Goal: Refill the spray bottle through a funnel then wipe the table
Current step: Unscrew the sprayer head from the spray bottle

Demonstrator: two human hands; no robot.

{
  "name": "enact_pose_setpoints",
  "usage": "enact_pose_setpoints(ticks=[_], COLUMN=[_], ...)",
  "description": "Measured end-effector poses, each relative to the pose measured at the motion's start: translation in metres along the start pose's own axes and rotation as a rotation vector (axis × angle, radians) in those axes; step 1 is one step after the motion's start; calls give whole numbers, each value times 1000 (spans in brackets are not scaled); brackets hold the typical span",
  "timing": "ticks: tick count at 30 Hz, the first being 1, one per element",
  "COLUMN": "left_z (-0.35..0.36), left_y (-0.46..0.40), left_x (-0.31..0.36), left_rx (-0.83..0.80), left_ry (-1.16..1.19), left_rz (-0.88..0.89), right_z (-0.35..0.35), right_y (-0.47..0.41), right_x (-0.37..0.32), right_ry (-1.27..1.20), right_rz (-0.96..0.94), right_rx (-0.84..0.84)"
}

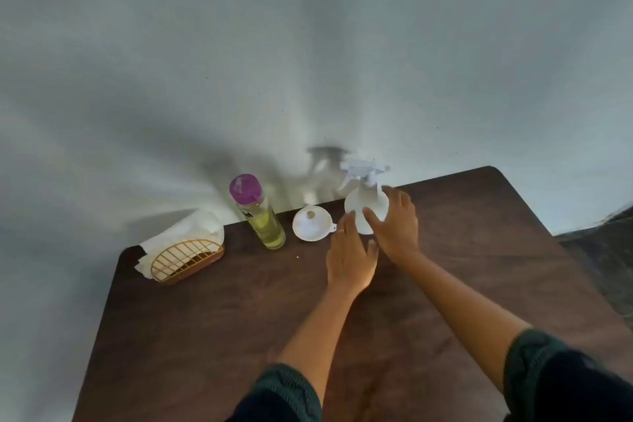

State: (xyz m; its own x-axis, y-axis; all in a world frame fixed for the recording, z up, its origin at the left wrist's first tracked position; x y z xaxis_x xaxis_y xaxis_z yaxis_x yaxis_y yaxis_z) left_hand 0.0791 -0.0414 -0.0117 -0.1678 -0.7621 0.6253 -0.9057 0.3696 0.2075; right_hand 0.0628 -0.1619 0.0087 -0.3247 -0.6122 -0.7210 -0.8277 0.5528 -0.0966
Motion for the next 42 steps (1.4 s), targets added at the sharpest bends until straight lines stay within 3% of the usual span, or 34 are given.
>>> enact_pose_setpoints(ticks=[8, 15, 17, 24, 33, 42], left_z=[10, 16, -12, -18, -27, -17], left_y=[-30, -4, 63, 130, 275, 324], left_x=[9, -3, -7, -45, -130, -164], left_rx=[-32, 8, 80, 149, 195, 166], left_ry=[-2, -15, 11, -22, 78, 93], left_rz=[-13, -23, 16, 61, -97, -136], right_z=[20, 12, -10, 4, 38, 45], right_y=[-26, 2, 65, 129, 282, 336], right_x=[9, 8, -27, -30, -61, -71], right_ry=[-113, -15, -16, -70, -141, -142], right_rz=[-3, -55, -138, -168, -182, -229], right_rx=[-52, -56, -48, -96, -223, -231])
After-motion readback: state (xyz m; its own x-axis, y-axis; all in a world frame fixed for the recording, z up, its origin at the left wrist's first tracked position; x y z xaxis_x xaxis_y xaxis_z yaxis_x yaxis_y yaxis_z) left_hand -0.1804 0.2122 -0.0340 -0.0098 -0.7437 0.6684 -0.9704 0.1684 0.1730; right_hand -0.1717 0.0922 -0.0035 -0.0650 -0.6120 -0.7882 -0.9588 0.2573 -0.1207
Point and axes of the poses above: each hand's wrist, its own y-axis away from the middle knuckle, its own z-axis out of the palm, x = y × z, the point moved 9 cm from there along -y, towards the middle knuckle, and after that the axes turned 7 degrees about -z, right-handed, at the moved point
